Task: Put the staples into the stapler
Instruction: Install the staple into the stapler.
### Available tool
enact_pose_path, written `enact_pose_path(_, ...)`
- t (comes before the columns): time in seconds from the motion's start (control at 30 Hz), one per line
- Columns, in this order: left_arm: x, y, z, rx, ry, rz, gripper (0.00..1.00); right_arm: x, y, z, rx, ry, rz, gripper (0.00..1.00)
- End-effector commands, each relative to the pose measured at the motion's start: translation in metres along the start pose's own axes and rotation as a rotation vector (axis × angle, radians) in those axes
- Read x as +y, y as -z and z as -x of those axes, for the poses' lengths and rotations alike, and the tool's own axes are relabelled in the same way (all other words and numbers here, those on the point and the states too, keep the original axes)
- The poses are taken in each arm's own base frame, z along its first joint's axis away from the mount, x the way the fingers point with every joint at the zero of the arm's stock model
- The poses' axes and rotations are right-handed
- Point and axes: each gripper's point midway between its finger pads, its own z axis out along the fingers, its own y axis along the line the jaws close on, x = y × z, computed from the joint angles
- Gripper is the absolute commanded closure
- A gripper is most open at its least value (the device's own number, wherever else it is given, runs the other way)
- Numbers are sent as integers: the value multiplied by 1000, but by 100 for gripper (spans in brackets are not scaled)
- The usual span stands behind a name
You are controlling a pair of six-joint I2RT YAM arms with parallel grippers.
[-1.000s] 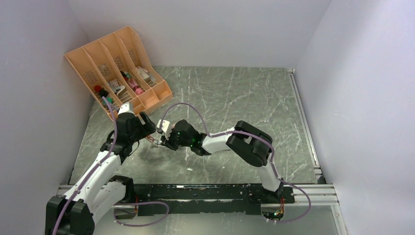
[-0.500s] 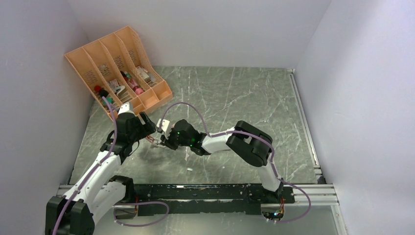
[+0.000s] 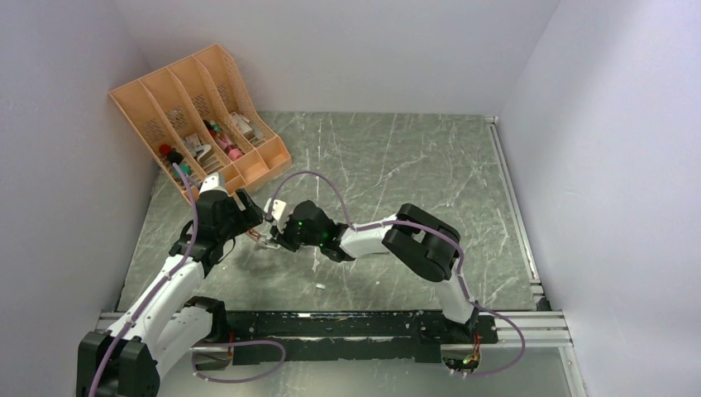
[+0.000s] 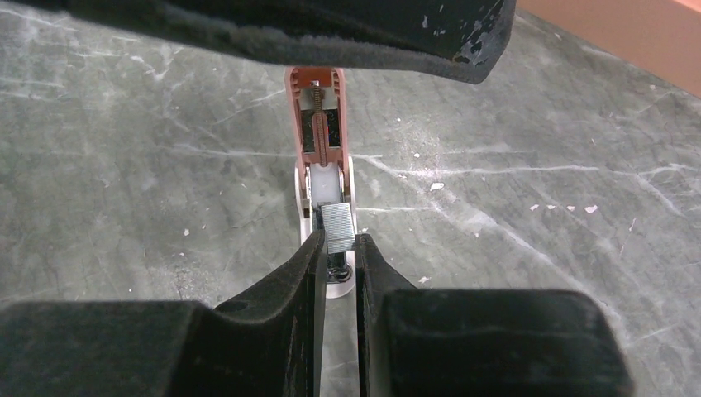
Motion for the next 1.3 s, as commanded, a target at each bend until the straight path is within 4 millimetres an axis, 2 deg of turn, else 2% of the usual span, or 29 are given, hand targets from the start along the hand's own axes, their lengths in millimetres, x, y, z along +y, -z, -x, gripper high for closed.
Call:
enact_pose_path(0.0, -3, 0, 5, -19, -2, -25, 17, -3, -4, 5, 2, -14, -16, 83)
enact_pose_path(0.3, -4, 1, 7, -24, -3, -27, 17, -11, 4, 13, 22, -85, -102, 84)
enact_pose_path(0.83, -4, 1, 7, -24, -4, -27, 17, 3, 2, 23, -26, -71, -71, 83)
enact_pose_path(0.93, -4, 1, 6, -24, -3, -28, 17, 3, 7, 36, -53, -66, -73, 83)
enact_pose_path(1.27, -4, 1, 6, -22, -4, -27, 17, 5, 7, 37, -51, -61, -65, 83)
